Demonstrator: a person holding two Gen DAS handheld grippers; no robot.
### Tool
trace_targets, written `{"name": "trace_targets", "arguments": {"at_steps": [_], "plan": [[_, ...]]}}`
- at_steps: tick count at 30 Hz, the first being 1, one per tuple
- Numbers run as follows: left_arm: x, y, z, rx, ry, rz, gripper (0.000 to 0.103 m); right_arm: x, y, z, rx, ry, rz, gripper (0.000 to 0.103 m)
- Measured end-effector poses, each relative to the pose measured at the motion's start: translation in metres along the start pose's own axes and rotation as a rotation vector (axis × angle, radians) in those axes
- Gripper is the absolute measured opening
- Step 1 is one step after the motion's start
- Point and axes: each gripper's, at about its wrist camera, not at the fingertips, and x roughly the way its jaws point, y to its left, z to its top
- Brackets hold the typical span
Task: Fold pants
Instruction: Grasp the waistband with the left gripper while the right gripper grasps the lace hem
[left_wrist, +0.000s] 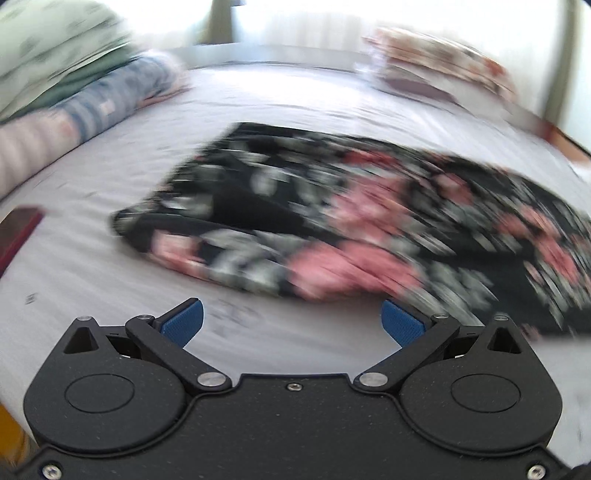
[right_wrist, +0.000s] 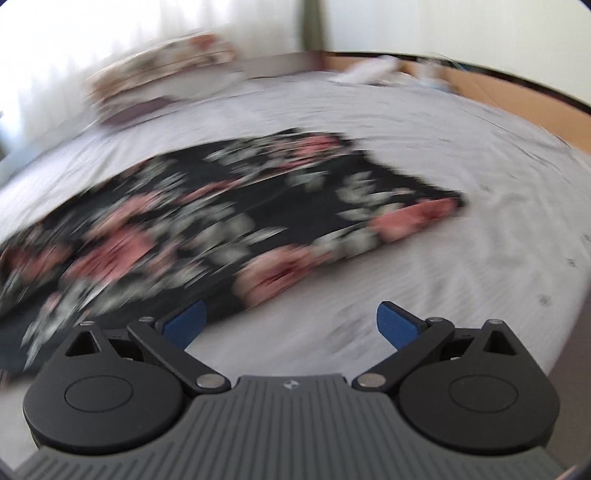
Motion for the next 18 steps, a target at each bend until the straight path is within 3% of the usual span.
{"name": "trace_targets", "arguments": {"at_steps": [4,7,11,18], "plan": [[0.020,0.044,0.016,-0.189,-0.007,0.062,0.103,0.024,-0.036,0.028,0.071,-0.006,-0.090,0.102],[0.036,0.067,0.023,-0.260,0.007,0.101,0.103,0.043,-0.052,0.040,0.089,-0.006,-0.144,0.098],[0.050,0.078,0.028,-0.292,0.018,0.130,0.095,0.067,-0.061,0.047,0.078,0.012,-0.192,0.095],[0.059,0.071,0.033,-0.305,0.024,0.101,0.091,0.084,-0.061,0.046,0.111,0.024,-0.169,0.095]]}}
